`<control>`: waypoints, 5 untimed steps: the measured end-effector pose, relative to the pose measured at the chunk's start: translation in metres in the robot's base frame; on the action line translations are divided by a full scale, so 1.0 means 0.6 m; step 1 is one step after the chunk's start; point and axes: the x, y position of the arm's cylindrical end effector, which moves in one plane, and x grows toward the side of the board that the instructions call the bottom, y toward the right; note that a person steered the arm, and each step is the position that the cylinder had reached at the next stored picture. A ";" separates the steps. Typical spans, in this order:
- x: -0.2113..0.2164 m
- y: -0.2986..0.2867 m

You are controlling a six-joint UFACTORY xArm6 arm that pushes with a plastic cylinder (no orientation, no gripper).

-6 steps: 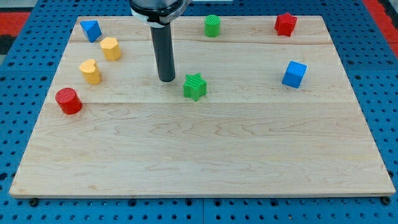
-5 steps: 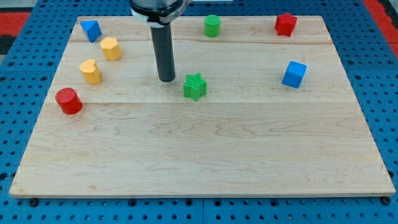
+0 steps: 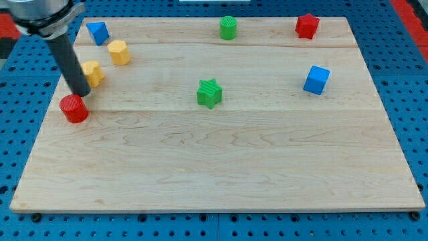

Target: Place the red circle diagonally bottom left to the green star

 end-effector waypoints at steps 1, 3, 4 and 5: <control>0.035 -0.007; 0.078 -0.074; 0.104 -0.089; 0.119 -0.040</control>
